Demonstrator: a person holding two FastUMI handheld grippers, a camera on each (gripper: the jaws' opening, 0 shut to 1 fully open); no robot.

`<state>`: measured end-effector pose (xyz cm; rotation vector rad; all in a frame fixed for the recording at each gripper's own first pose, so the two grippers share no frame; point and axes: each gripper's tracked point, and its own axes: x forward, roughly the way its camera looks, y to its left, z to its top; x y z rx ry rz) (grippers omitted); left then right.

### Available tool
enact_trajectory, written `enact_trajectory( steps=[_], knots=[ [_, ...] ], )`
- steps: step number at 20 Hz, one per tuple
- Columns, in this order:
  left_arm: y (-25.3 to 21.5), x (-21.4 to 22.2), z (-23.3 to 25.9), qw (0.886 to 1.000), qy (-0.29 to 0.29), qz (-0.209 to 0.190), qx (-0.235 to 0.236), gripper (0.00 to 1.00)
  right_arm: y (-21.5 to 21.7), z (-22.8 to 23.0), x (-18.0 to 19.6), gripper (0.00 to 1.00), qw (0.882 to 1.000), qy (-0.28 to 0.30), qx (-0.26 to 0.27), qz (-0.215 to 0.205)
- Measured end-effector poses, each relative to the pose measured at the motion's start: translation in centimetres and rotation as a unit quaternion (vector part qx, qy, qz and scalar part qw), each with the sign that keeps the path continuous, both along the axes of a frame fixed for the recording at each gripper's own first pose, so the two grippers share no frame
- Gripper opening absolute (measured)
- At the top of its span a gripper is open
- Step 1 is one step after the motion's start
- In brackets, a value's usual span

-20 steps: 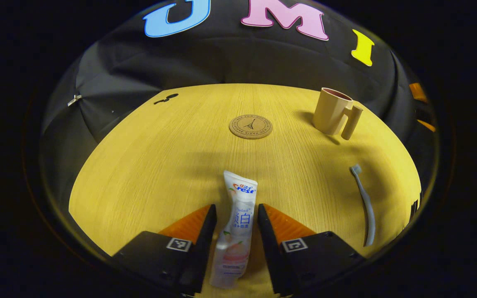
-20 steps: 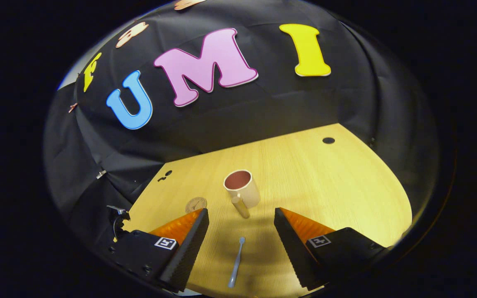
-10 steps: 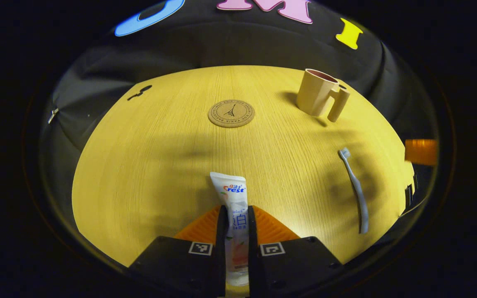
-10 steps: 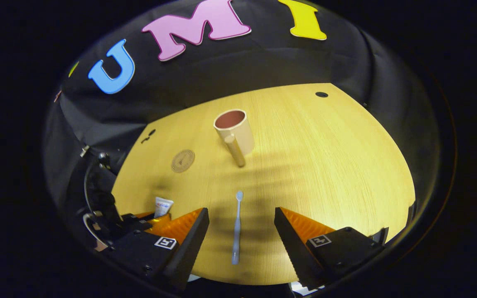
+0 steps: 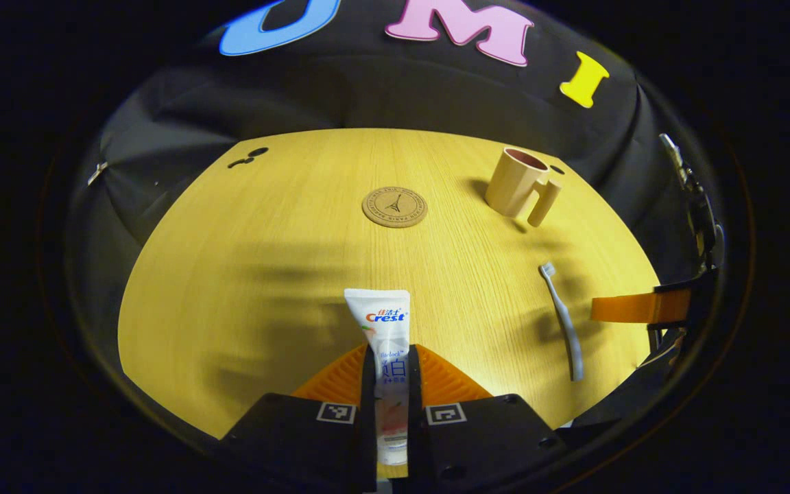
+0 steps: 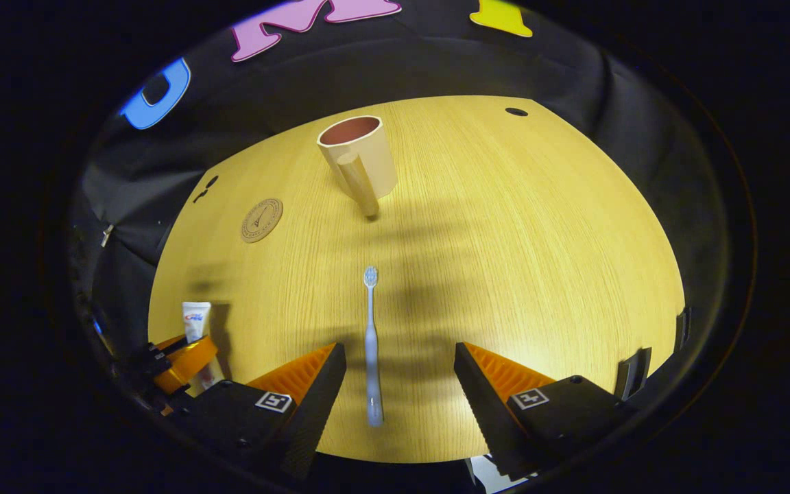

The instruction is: Put the toothbrush and toothpaste on the desktop into the cup, then pick up the cup and place it on the coaster on the desktop.

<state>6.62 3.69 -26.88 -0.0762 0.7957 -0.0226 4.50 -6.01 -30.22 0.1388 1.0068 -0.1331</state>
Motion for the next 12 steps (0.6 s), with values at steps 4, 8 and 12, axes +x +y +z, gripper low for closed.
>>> enact_trajectory(
  steps=[4,8,12],
  knots=[
    [0.5,-1.6,1.5,1.000,-0.010,-0.002,0.012,0.23,0.6,-1.0,1.5,0.99,1.000,0.007,-0.007,-0.004],
    [-0.3,-2.2,1.9,1.000,-0.010,-0.001,-0.008,0.27,0.8,-2.6,1.6,0.99,0.999,0.026,-0.023,0.006],
    [-1.2,-2.9,1.0,1.000,0.008,-0.025,0.001,0.23,0.8,-4.3,0.0,0.98,0.997,0.067,-0.030,0.013]
  ],
)
